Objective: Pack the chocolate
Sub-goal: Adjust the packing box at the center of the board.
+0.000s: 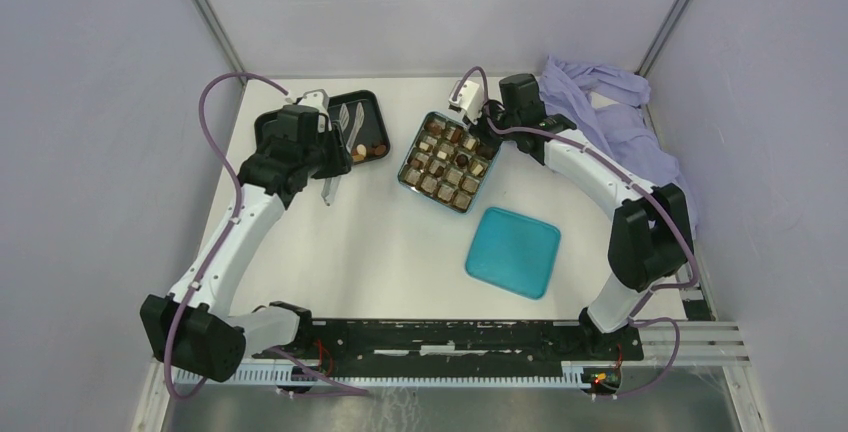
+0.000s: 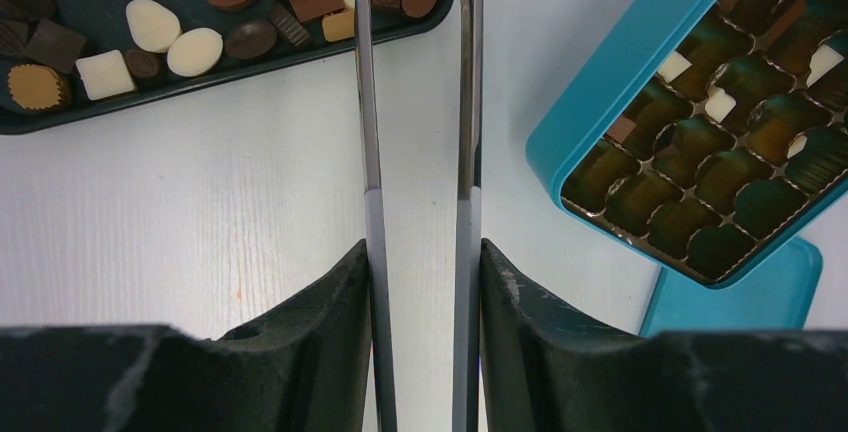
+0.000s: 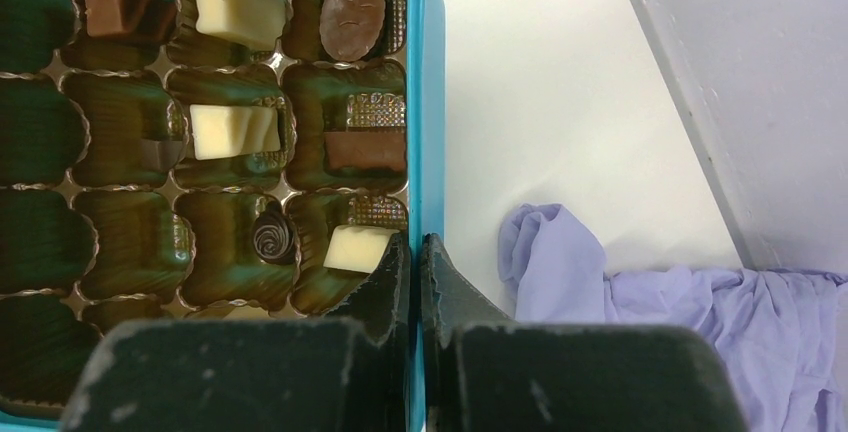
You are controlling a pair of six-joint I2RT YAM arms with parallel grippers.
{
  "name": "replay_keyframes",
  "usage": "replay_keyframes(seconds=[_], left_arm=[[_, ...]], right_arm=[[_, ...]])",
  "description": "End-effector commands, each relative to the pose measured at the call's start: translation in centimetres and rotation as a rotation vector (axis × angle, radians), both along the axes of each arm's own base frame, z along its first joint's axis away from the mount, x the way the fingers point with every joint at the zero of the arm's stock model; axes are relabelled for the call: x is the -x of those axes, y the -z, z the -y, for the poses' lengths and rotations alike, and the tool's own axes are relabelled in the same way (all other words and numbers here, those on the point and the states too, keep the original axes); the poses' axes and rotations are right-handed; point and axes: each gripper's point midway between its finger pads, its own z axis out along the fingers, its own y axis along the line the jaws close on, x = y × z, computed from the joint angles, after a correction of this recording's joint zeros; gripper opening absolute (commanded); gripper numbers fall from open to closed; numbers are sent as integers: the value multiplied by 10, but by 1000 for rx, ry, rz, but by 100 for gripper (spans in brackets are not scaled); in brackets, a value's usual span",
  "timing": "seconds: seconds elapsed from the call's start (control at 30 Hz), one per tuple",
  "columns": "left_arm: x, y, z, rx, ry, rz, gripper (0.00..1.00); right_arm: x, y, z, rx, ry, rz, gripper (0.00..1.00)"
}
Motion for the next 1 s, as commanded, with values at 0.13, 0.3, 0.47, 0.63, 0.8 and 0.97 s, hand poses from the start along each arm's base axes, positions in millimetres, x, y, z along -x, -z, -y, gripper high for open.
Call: replay_keyframes(seconds=[0.13,0.3,0.47,0.63,0.8,0.97], left_arm=[[-7,-28,0,-1,25,110,45],[-7,-24,2,-2,42,97,45],[-5,-21,2,-4,45,85,45],[-2,-21,0,-12,47,82,45],[1,-15,0,-14,49,64,45],[1,-5,0,-11,49,31,45]], right_arm=[[-3,-56,-11,-102,-23,136,0],[2,-35,-22,-147,-57,56,0],[-1,0,-33,-171,-65,-53,0],[-11,31,-43,-185,-68,-164,1],[-17,65,-44,-154,-55,-244,3],[-22,90,-38,-109,-24,-290,16]])
